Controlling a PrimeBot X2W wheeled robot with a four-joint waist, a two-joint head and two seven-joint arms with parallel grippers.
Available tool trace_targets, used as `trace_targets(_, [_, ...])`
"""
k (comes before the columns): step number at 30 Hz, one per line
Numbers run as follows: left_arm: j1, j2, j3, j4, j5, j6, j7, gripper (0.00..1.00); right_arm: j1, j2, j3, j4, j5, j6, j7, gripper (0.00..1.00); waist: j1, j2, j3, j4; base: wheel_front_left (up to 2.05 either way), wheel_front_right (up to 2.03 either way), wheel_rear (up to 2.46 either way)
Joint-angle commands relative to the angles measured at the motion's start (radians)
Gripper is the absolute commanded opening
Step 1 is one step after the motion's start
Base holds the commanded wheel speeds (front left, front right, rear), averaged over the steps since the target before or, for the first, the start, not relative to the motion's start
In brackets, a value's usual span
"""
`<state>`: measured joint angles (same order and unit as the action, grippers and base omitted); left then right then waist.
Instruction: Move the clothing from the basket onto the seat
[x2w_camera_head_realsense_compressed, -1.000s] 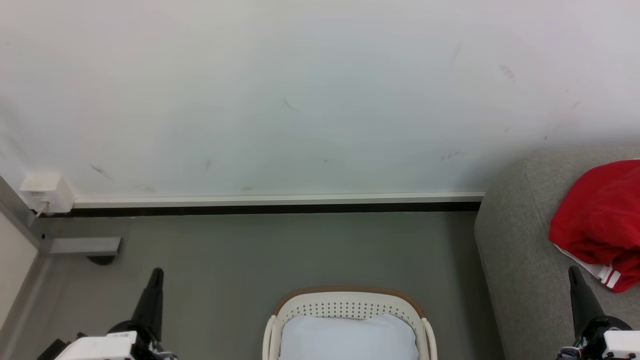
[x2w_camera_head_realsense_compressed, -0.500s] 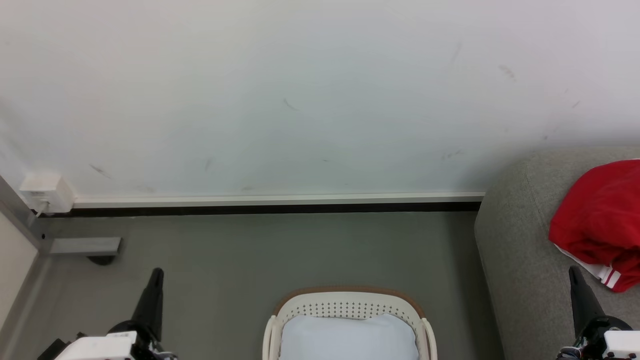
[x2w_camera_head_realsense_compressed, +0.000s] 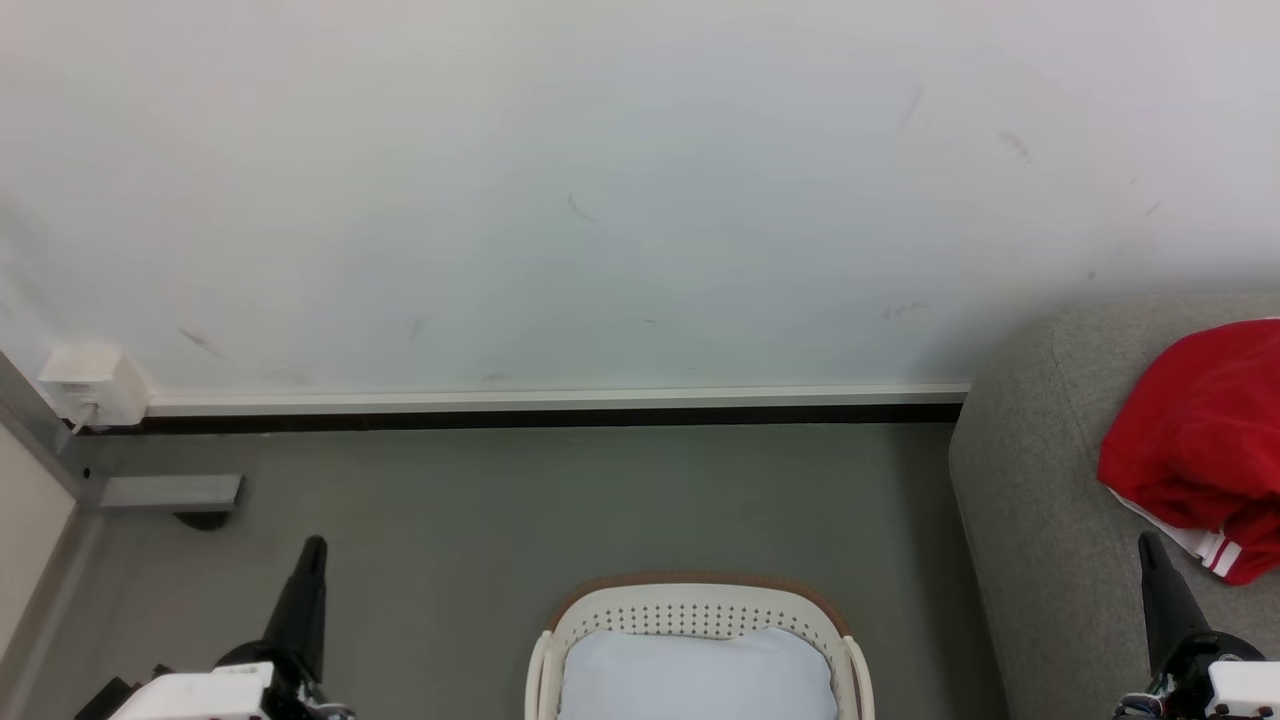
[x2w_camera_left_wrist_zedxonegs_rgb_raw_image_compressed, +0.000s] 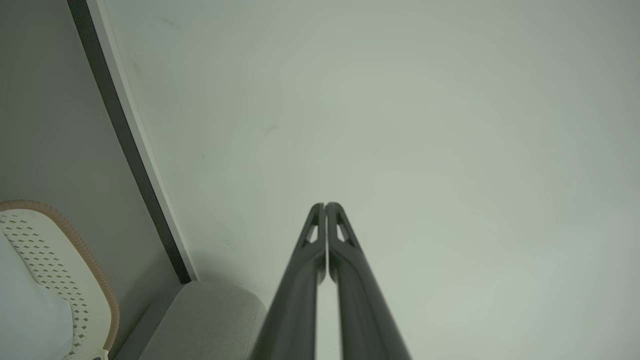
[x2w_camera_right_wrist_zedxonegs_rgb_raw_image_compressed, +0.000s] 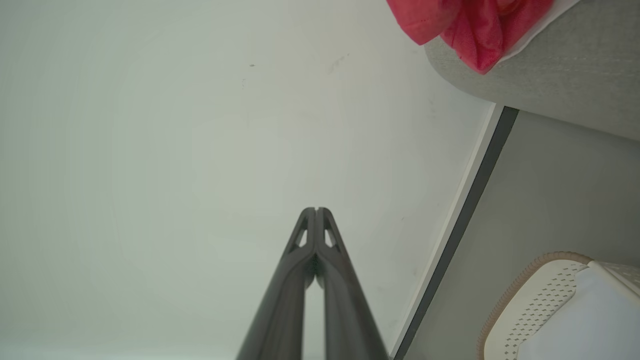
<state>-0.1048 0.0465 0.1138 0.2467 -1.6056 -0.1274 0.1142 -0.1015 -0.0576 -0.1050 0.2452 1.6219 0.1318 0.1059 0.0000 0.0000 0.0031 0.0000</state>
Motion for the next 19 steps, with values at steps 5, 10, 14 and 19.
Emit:
trace_targets(5, [-0.008, 0.007, 0.002, -0.003, -0.013, -0.006, 0.004, 0.00, -0.011, 0.002, -0.004, -0.003, -0.005, -0.002, 0.006, 0.00, 0.0000, 0.0000, 0.000, 0.000, 0.00, 0.00, 0.00])
trace_targets(10, [-0.008, 0.007, 0.002, -0.003, -0.013, -0.006, 0.004, 0.00, -0.012, 0.002, -0.005, -0.003, -0.006, -0.002, 0.005, 0.00, 0.0000, 0.0000, 0.000, 0.000, 0.00, 0.00, 0.00])
trace_targets(14, [-0.008, 0.007, 0.002, -0.003, -0.013, -0.006, 0.004, 0.00, -0.012, 0.002, -0.005, -0.003, -0.006, -0.002, 0.006, 0.00, 0.0000, 0.0000, 0.000, 0.000, 0.00, 0.00, 0.00])
trace_targets(19, [-0.008, 0.007, 0.002, -0.003, -0.013, -0.006, 0.004, 0.00, -0.012, 0.003, -0.006, -0.003, -0.006, -0.002, 0.006, 0.00, 0.0000, 0.0000, 0.000, 0.000, 0.00, 0.00, 0.00])
